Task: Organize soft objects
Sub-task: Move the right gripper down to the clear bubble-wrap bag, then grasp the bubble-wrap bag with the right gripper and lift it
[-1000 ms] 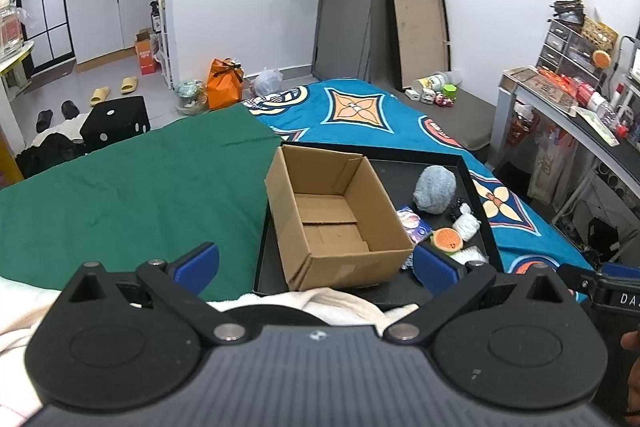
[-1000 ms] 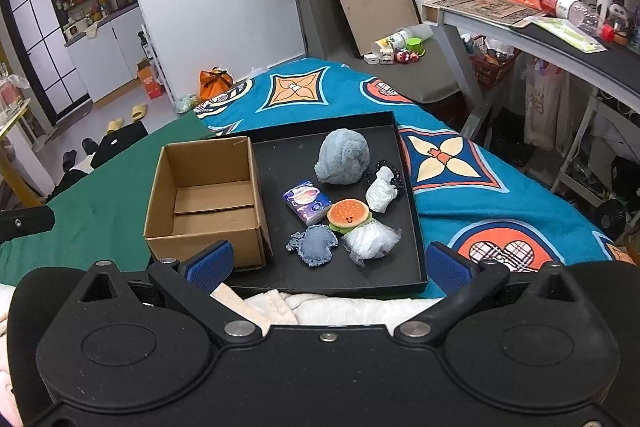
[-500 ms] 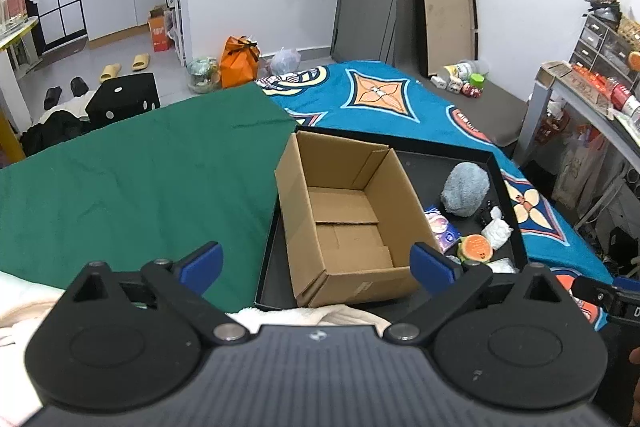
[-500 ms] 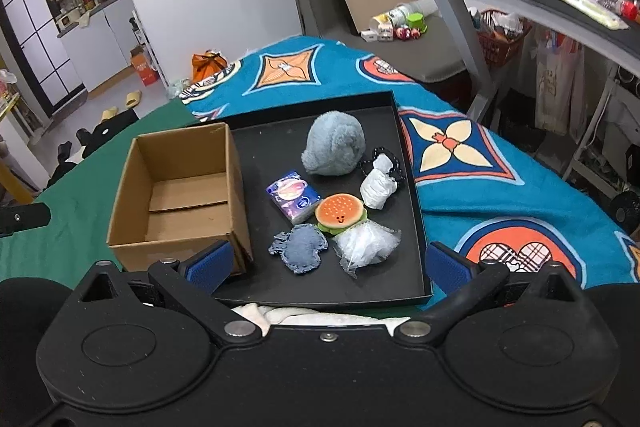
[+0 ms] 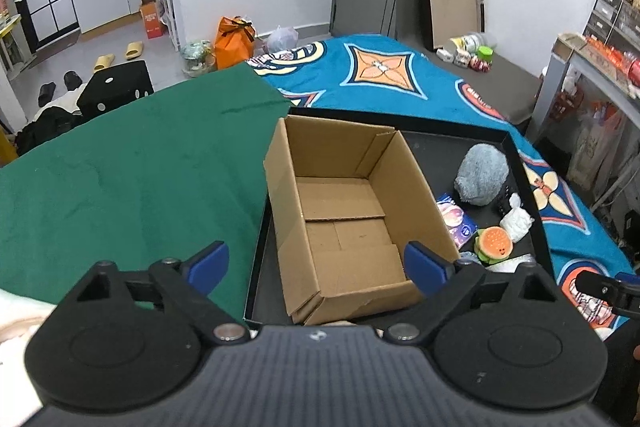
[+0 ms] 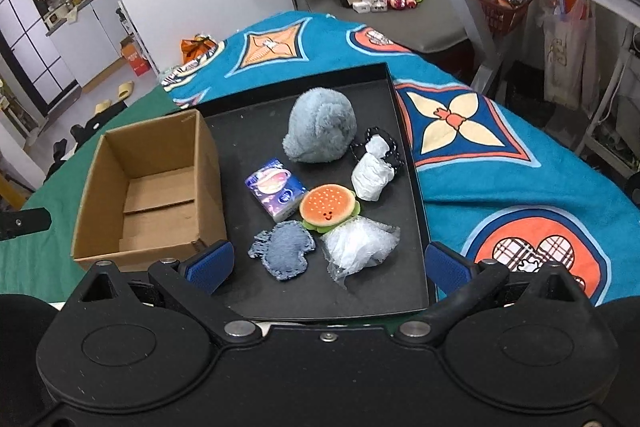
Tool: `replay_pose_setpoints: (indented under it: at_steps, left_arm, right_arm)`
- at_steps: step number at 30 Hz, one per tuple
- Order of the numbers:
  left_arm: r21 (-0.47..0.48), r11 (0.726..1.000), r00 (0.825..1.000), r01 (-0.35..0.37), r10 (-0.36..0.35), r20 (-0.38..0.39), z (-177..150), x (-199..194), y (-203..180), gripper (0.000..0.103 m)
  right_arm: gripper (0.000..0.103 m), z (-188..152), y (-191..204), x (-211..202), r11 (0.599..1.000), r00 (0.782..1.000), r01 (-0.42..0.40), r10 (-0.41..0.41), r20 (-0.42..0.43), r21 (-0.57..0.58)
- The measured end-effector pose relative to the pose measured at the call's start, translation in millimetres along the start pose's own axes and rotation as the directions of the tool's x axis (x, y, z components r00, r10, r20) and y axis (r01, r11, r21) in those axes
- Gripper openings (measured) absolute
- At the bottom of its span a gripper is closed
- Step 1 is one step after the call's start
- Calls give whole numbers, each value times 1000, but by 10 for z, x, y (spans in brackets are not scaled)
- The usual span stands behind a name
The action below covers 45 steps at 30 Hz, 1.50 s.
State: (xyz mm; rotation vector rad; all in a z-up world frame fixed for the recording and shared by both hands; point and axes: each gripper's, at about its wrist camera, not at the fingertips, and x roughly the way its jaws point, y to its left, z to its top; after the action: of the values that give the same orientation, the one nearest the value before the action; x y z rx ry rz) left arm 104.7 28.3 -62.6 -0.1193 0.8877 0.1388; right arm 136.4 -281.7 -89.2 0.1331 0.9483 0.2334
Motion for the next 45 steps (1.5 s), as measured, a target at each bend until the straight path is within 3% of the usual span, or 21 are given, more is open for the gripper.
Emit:
replay_pose_setpoints:
  at_steps: [5, 11, 13, 21, 26, 31, 35, 36, 39, 45]
  left_arm:
    - [9, 1000, 999, -9, 10, -53, 83, 218, -40, 90]
    - [16, 999, 985, -40, 43, -169, 167, 533, -23, 68]
    - [14, 999, 978, -49, 51, -202, 160, 622, -4, 55]
    - [3, 999, 942, -50, 48, -332, 151, 1002, 58, 24]
    - [-7, 999, 929, -42, 36, -368, 194, 1145, 72, 15]
    - [-9, 998, 938, -61, 55, -343, 232, 1223, 59, 11]
    - [-35, 996, 932, -86, 68, -357, 216, 1292, 125, 8]
    - [-46, 994, 932, -97, 75, -354, 231, 1295, 145, 8]
    - [-42, 993, 930, -115, 93, -354, 229, 1298, 135, 9]
    - [-7, 993, 911, -114, 102, -400, 222, 1357, 81, 11]
  right_arm:
    - [102, 28, -70, 173, 1000, 999, -11, 11, -32, 16]
    - [98, 47, -122, 388, 999, 997, -18, 20, -74, 29]
    - [96, 51, -144, 463, 999, 996, -24, 27, -90, 40]
    - [90, 30, -247, 781, 998, 986, -11, 22, -165, 68]
    - [80, 25, -309, 955, 995, 980, -13, 32, -198, 94]
    - [70, 30, -367, 1106, 992, 974, -5, 33, -224, 125]
    - [50, 13, -388, 1202, 991, 967, -7, 40, -250, 131]
    - [42, 7, -394, 1205, 991, 968, -10, 44, -247, 135]
    - [34, 4, -395, 1181, 991, 972, -17, 47, -230, 130]
    - [24, 53, -368, 1082, 992, 980, -26, 49, -191, 120]
